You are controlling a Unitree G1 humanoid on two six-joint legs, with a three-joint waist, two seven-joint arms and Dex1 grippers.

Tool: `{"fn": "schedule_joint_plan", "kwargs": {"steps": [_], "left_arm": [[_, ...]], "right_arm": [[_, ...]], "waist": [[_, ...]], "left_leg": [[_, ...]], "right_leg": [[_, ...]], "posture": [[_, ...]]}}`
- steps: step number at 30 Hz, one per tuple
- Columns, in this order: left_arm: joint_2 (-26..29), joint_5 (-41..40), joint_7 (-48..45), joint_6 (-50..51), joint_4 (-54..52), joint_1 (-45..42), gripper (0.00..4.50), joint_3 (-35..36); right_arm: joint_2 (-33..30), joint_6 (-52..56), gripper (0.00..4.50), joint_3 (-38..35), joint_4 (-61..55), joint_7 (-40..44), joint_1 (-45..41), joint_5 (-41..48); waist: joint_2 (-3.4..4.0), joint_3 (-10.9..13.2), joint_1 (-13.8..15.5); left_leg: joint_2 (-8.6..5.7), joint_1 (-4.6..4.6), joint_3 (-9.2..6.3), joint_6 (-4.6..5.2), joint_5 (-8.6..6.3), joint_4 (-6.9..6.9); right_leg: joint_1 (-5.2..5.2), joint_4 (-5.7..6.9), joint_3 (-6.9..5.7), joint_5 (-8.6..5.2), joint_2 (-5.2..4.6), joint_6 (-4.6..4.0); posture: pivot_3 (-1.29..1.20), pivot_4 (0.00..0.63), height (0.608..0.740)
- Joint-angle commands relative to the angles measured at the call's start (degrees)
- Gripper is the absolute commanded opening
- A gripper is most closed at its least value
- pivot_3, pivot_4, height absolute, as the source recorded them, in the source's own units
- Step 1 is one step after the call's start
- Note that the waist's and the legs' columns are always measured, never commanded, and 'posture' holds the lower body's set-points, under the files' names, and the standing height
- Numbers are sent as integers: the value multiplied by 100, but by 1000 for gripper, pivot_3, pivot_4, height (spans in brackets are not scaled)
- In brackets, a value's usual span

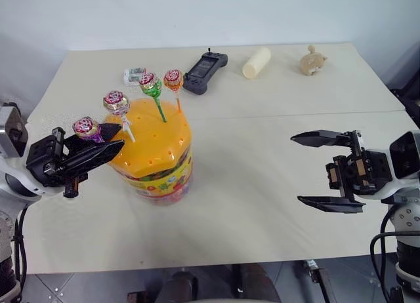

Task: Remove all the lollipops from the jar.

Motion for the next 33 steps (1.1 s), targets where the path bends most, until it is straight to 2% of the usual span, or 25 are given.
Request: {"fn": "schedule_joint_plan", "kwargs": {"steps": [1,3,11,15,17,20,23,26,29,33], "left_arm": [[139,-412,-20,153,15,-43,511,315],[190,-706,-16,362,88,-17,14,438],[-9,-1550,1038,516,734,-266,14,1061],[79,-1708,1479,609,1296,69,14,1800],[194,-1503,1541,653,1688,524,14,2303],[482,12,1219,511,2277,2268,14,2662],[480,682,1165,391,2576,3221,14,2806],[377,982,1479,442,2844,3499,14,2929],[277,1771,1268,148,2728,3868,14,2280],[101,2137,1230,-72,2800,3629,14,1846]], "right_arm": [[79,36,4500,-69,-231,-136,-41,155],[165,62,4500,-18,-271,-182,-90,231],[564,207,4500,216,-216,-284,-520,437],[627,154,4500,358,-195,51,-677,333],[504,118,4500,497,-88,416,-780,154],[162,15,4500,796,260,1002,-1062,-364],[-24,-18,4500,943,389,1274,-1116,-532],[-180,-64,4500,1092,432,1383,-1076,-585],[-198,-79,4500,1176,485,1347,-1026,-692],[-218,-192,4500,1226,590,1337,-892,-861]], "waist": [[0,0,2],[0,0,-5],[0,1,-10],[0,1,-25],[0,1,-48],[1,2,-123],[-11,6,-144],[-27,5,-26],[-27,5,74],[-30,4,134]], "left_leg": [[0,0,0,0,0,0],[1,0,-1,0,0,0],[2,0,-2,-5,3,0],[1,0,-2,-5,3,-2],[0,1,-1,-5,3,-5],[0,3,0,-5,1,-11],[-11,7,1,2,-1,-20],[-7,4,-9,2,-1,-13],[-8,5,-14,1,-2,-12],[-7,4,-14,0,-2,-13]], "right_leg": [[0,0,-1,0,0,0],[0,0,1,0,0,0],[-2,2,0,0,1,-1],[-4,6,-1,0,2,-1],[-5,9,-1,0,3,-1],[-10,9,-4,0,13,-1],[-11,2,-8,-1,10,-1],[-6,-11,6,-2,4,-2],[-2,-10,13,-2,-3,-4],[-2,-9,12,-3,-4,-5]], "posture": [[0,150,740],[0,150,740],[0,150,740],[0,150,740],[0,150,740],[0,150,740],[0,150,740],[0,150,740],[0,150,740],[0,150,740]]}}
